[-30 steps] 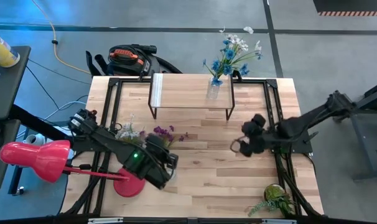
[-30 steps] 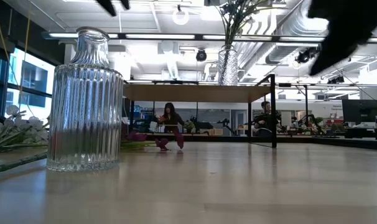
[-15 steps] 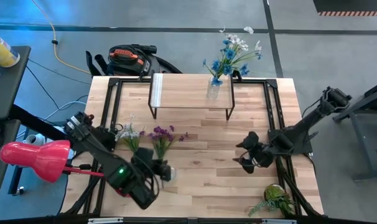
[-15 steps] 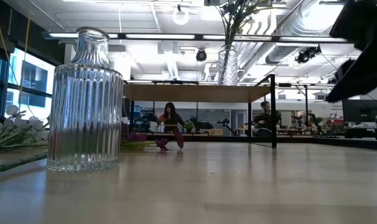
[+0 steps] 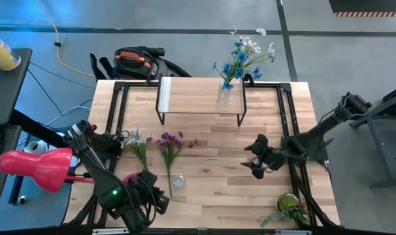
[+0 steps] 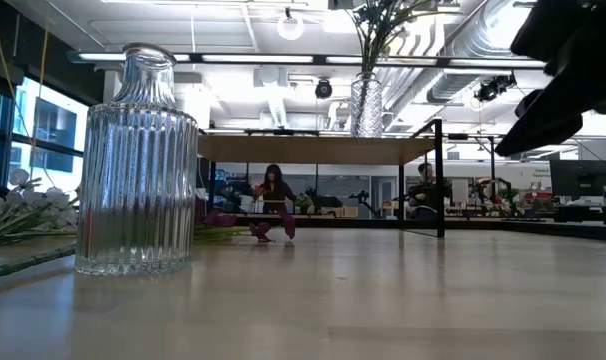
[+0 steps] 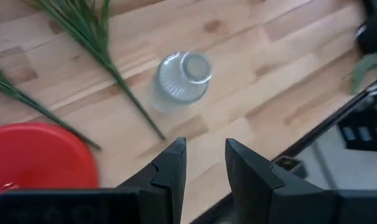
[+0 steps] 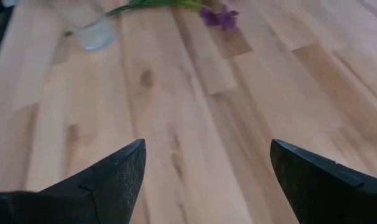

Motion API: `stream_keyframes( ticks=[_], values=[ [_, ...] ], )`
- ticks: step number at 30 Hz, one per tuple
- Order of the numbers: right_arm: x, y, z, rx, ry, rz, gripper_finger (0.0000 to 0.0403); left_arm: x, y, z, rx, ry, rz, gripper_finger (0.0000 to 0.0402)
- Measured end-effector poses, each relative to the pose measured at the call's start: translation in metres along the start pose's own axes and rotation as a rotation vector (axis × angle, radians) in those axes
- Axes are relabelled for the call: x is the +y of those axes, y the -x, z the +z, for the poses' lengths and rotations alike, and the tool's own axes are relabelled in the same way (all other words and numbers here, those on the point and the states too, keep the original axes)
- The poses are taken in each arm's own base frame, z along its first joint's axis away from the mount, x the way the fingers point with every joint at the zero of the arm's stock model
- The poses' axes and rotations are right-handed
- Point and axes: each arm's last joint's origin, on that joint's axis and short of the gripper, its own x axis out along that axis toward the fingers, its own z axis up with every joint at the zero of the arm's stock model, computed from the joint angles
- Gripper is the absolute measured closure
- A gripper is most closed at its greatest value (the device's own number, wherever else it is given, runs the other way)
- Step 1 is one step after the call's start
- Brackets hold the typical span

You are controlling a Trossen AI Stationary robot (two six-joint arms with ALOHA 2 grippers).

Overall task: Pick and place flowers into a vace then onto a shelf
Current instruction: Put the violet flowers into the transparent vase

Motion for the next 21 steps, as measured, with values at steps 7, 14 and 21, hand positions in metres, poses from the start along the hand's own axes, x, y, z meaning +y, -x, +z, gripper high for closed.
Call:
stream_keyframes(
  ticks=[7, 14, 21],
  values=[
    [-0.014, -0.007, 0.003, 0.058, -0.057, -0.062, 0.0071, 0.011, -0.012, 0.003, -0.128, -0.077, 0.092, 0.0257],
    [-0.02, -0.009, 0.006, 0.061, -0.12, -0.084, 0.0071, 0.044, -0.044, -0.003, -0.221, -0.067, 0.255, 0.0257],
    [-0.022, -0.01, 0.006, 0.032, -0.178, -0.124, 0.0071, 0.086, -0.077, -0.008, -0.276, 0.015, 0.299, 0.0257]
  ],
)
